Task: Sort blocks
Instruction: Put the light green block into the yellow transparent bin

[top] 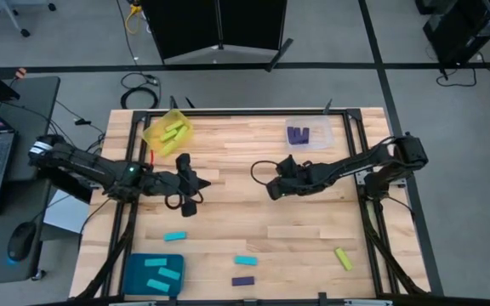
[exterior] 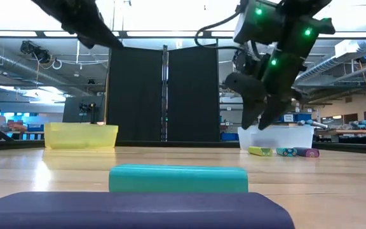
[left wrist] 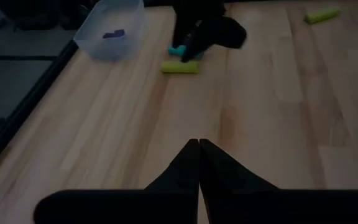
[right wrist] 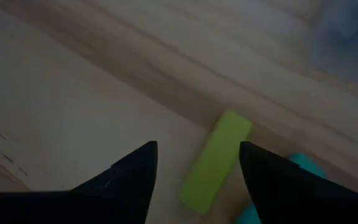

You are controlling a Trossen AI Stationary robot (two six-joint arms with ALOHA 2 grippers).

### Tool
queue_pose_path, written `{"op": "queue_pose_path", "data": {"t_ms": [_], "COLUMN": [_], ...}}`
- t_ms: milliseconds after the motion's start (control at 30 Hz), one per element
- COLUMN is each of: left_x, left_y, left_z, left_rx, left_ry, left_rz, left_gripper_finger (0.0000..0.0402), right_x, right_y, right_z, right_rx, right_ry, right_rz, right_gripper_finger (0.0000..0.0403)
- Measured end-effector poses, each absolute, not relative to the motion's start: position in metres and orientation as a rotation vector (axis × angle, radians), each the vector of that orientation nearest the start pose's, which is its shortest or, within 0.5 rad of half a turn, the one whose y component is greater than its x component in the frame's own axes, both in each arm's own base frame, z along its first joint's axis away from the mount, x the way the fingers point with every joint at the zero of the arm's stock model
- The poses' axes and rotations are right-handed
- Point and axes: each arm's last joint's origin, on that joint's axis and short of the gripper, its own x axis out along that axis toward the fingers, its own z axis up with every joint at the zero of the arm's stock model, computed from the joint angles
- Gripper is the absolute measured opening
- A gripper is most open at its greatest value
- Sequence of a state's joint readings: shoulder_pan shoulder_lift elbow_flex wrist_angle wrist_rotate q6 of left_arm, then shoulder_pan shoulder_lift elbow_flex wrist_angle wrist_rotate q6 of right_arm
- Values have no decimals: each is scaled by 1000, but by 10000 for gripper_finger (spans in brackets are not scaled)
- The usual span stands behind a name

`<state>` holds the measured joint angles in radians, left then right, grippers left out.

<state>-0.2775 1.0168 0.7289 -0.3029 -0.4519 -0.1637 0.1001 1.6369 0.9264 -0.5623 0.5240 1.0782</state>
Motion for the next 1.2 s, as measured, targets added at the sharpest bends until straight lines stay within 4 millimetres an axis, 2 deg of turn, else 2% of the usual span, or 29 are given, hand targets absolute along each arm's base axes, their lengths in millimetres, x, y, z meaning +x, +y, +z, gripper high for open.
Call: {"op": "queue_pose_path", "data": {"t_ms": [233, 700, 1067, 1200], "left_x": [195, 192, 192, 192], "left_y": [-37, -34, -34, -34], "left_z": [248, 248, 248, 248], "left_rx": [13, 10, 12, 14], "left_ry": [490, 451, 451, 451], "left_rz": [239, 241, 243, 244], "left_gripper_finger": [14, 14, 14, 14], "right_x": [291, 292, 302, 304], "right_y": [17, -1, -4, -4], "right_z": [149, 142, 116, 111], "right_rx": [544, 573, 573, 581], "right_ry": [900, 915, 949, 956], "right_rz": [-985, -1052, -1064, -1060], "right_gripper_finger": [234, 260, 249, 232]}}
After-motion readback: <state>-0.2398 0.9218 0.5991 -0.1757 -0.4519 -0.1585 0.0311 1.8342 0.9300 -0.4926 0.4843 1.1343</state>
